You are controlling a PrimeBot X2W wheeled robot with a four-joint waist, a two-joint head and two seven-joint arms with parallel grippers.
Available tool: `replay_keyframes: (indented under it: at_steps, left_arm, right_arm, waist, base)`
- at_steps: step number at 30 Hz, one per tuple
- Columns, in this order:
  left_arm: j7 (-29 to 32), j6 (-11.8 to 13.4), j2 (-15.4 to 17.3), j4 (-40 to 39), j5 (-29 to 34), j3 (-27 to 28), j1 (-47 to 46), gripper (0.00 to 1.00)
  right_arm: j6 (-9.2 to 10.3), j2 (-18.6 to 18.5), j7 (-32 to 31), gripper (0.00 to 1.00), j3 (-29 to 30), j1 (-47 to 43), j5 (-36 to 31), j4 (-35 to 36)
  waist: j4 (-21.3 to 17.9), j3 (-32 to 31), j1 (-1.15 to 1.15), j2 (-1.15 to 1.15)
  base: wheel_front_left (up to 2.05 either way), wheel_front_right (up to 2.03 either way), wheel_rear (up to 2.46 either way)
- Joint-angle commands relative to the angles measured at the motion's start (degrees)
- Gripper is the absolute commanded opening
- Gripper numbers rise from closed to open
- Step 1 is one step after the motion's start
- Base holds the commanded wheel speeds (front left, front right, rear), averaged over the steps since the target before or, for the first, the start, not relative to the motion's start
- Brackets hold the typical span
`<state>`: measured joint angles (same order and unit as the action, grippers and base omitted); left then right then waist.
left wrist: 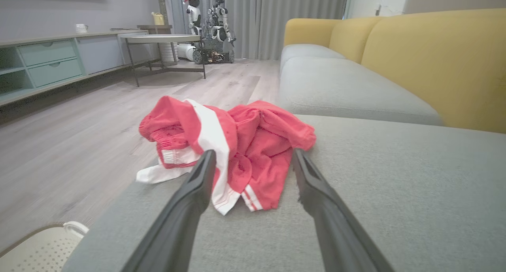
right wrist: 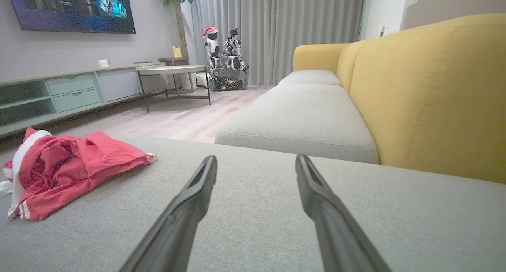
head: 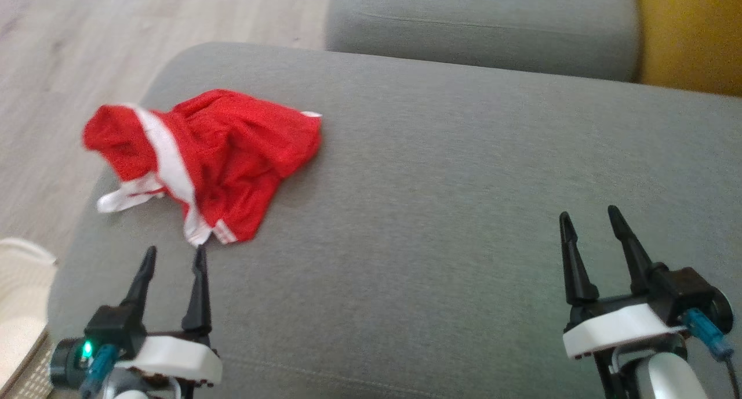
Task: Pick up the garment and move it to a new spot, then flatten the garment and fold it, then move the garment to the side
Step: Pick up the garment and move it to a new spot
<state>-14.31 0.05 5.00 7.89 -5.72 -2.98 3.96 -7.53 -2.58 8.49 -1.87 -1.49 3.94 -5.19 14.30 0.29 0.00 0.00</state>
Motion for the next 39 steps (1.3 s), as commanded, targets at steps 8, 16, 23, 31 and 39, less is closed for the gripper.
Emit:
replay_keyframes:
  at_steps: [8, 16, 23, 31, 39]
  left_arm:
    - [-0.69, 0.47, 0.33, -2.33, -0.33, 3.42, -2.64, 1.00]
    - [-0.69, 0.29, 0.12, -2.37, -0.27, 3.88, -2.53, 1.00]
    - [-0.69, 0.13, -0.05, -2.40, -0.18, 4.03, -2.39, 1.00]
    - [-0.69, -0.17, -0.22, -2.18, -0.19, 4.22, -2.53, 1.00]
    - [-0.69, -1.80, 0.07, 1.11, -1.50, 4.59, -8.92, 1.00]
  right_arm:
    - [0.04, -0.30, -1.02, 1.00, -3.07, 0.54, 0.10, 3.99]
    - [0.04, -0.30, -1.52, 1.00, -3.30, 0.35, 0.42, 4.54]
    - [0.04, -0.30, -1.32, 1.00, -3.19, 0.26, 1.09, 4.03]
    - [0.04, -0.30, -1.21, 1.00, -3.55, 0.39, 1.53, 3.93]
    - [0.04, -0.30, -2.37, 1.00, -3.90, 2.35, 0.51, 5.38]
  waist:
    - [7.20, -0.24, 0.00, 0.00]
    - [7.96, -0.29, 0.00, 0.00]
    - [7.63, -0.42, 0.00, 0.00]
    - [7.07, 0.30, 0.00, 0.00]
    - [3.85, 5.56, 0.00, 0.00]
  base:
    - [0.00, 0.00, 0.00]
    - [0.00, 0.00, 0.00]
    - [0.00, 0.00, 0.00]
    - [0.00, 0.00, 0.00]
    - [0.00, 0.00, 0.00]
